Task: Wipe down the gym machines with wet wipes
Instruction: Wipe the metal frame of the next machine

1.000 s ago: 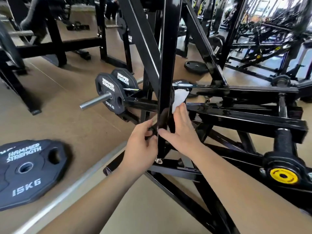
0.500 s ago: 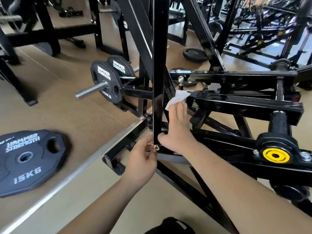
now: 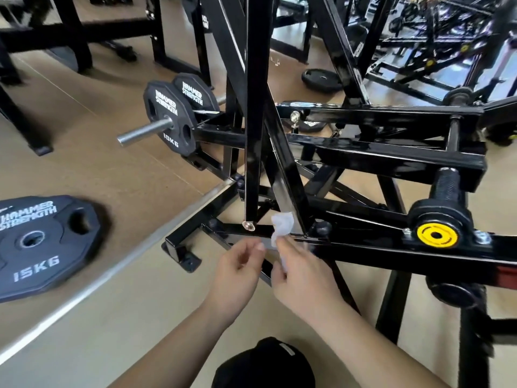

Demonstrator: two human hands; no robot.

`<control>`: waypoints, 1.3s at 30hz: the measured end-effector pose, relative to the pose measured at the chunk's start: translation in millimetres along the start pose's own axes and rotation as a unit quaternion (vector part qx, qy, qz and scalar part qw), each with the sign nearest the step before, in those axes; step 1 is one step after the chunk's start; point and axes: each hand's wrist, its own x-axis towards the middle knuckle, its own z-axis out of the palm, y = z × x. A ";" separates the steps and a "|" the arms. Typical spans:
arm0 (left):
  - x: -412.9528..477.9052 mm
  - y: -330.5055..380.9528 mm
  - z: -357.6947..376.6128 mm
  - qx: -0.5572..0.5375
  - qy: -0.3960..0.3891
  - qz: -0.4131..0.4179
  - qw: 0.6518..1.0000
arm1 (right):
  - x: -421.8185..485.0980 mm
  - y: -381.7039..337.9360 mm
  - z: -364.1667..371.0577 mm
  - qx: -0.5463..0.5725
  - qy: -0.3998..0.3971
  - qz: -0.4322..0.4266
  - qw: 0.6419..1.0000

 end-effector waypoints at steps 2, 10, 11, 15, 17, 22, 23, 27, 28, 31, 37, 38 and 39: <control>-7.7 2.5 8.4 -0.126 -0.041 -0.052 0.990 | -11.9 -5.5 1.2 0.010 -0.035 -0.054 0.998; 12.6 -28.3 1.3 -0.222 0.013 -0.213 0.951 | -12.8 -0.9 -9.1 0.076 -0.010 -0.137 0.987; 18.8 -31.1 -3.2 -0.184 0.045 -0.215 0.958 | -5.8 3.9 -15.9 0.068 0.058 -0.129 0.988; 41.7 -25.3 -7.6 0.089 0.176 -0.009 0.980 | 39.2 21.0 -29.5 -0.031 0.141 -0.101 0.984; 54.1 -28.4 4.0 0.180 0.176 0.165 0.954 | 54.8 29.4 -22.2 -0.060 0.113 -0.073 0.989; 77.6 -63.3 67.6 0.144 0.080 0.192 0.967 | 62.3 44.1 -6.1 -0.107 0.108 -0.088 0.984; 77.9 -71.9 76.1 0.125 0.046 0.163 0.978 | 62.7 43.1 -5.6 -0.107 0.113 -0.083 0.984; 91.7 -98.2 63.0 0.172 -0.052 0.203 0.962 | 63.5 43.1 1.0 -0.117 0.121 -0.089 0.982; 103.1 -106.3 52.5 0.214 -0.065 0.211 0.951 | 64.0 43.6 2.1 -0.114 0.119 -0.090 0.982; 129.1 -110.7 35.3 0.280 -0.088 0.100 0.951 | 65.6 43.6 3.7 -0.112 0.115 -0.093 0.983; 102.1 -108.9 49.3 0.196 -0.113 0.236 0.945 | 66.3 42.4 7.6 -0.114 0.150 -0.093 0.978; 110.1 -119.4 41.1 0.222 -0.124 0.240 0.937 | 66.2 43.0 8.2 -0.123 0.151 -0.096 0.976; 121.6 -127.4 31.7 0.235 -0.133 0.209 0.940 | 66.6 43.3 8.4 -0.137 0.146 -0.097 0.975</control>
